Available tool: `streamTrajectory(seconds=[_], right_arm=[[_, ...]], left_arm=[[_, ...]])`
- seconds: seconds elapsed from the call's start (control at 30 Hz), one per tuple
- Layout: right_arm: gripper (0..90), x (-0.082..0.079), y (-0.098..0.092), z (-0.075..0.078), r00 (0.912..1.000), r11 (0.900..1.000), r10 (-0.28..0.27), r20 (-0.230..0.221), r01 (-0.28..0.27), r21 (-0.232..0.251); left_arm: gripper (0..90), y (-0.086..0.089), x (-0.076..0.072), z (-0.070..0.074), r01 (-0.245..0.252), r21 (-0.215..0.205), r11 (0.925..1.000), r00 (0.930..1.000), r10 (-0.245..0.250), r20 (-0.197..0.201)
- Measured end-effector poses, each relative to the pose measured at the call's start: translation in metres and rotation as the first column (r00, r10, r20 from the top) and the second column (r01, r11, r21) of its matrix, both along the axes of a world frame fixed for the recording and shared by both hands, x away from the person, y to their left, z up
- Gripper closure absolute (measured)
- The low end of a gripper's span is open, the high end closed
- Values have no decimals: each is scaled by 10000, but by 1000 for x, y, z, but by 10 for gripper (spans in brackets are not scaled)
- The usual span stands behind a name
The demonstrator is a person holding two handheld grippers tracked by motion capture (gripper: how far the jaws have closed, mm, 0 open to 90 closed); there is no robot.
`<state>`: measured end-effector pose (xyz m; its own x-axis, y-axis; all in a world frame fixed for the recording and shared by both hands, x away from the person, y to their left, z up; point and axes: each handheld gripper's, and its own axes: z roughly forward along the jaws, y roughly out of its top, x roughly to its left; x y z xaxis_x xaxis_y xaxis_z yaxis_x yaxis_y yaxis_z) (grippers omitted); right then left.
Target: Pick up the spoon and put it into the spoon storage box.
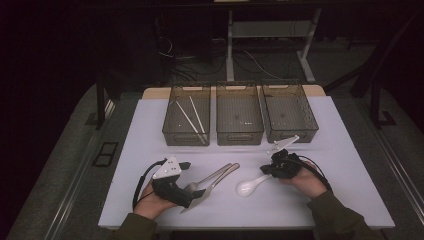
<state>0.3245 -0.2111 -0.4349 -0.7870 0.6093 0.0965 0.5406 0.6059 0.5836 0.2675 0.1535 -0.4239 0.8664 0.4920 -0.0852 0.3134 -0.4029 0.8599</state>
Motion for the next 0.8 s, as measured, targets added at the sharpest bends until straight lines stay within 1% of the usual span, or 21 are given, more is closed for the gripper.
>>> streamTrajectory(seconds=[0.17,0.27,0.3,0.33,0.4,0.6,0.67,0.73,0.8], right_arm=[[897,-3,-5,0,10000,10000,-24,-17,23,-9],[897,-5,-11,1,9999,9999,-116,-57,116,96],[897,-5,-13,2,9998,9997,-142,-125,144,188],[897,-6,-14,1,9999,9999,-133,-83,133,72],[897,-8,-17,1,9997,9996,-189,-185,193,224],[888,-11,-23,1,9997,9994,-205,-137,208,274],[855,-12,-25,3,9998,9988,-90,-152,97,477],[806,-14,-24,6,9997,9961,242,-82,-235,847],[737,-18,-21,9,9977,9894,680,-22,-672,1290]], left_arm=[[0,0,0,0,6,18,10000,10000,-6,-13],[0,0,0,0,6,19,10000,10000,-6,-18],[0,0,0,0,63,87,9999,10000,-63,18],[0,0,0,0,44,76,10000,10000,-45,17],[0,0,0,0,6,51,10000,10000,-6,-32],[0,-1,0,0,42,92,9999,10000,-42,-10],[0,-1,0,0,34,50,10000,10000,-34,4],[0,-1,0,0,64,102,9999,10000,-64,-1],[0,-1,0,0,67,93,9999,10000,-67,-9]])
